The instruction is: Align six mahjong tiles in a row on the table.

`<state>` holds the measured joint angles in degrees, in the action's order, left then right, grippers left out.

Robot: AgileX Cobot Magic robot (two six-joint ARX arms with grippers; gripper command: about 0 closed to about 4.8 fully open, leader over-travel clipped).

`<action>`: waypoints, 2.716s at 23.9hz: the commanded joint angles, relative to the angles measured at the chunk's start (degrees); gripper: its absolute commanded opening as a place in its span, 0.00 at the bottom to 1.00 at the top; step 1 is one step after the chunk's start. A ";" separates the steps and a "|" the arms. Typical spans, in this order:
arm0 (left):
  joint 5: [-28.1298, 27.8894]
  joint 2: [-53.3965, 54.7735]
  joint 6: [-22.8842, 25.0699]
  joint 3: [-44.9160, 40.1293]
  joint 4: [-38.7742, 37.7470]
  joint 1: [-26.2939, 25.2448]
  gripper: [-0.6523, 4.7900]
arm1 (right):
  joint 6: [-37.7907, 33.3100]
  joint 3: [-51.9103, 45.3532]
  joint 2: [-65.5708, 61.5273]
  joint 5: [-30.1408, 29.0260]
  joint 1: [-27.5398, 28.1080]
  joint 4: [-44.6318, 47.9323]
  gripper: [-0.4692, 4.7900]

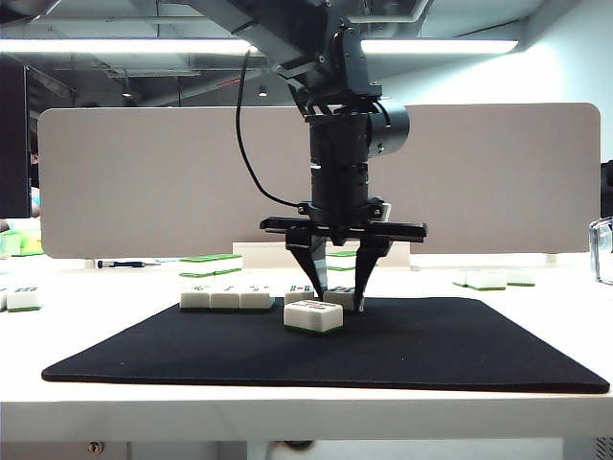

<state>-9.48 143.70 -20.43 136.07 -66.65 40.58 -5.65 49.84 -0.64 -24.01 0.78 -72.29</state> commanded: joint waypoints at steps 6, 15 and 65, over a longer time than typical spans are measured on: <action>2.05 -0.50 -2.54 0.24 -0.83 -0.24 0.48 | 0.11 0.17 0.61 0.09 0.00 0.94 0.09; 2.01 -7.26 2.56 0.24 -4.15 -0.24 0.64 | 0.11 0.17 0.61 0.09 0.00 0.92 0.09; 6.08 -11.47 39.19 -10.21 -4.52 4.98 0.44 | 0.11 0.17 0.61 2.49 0.00 0.92 0.09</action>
<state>-3.05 132.46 10.87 125.91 -75.16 45.12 -5.65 49.84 -0.64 -21.63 0.78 -72.47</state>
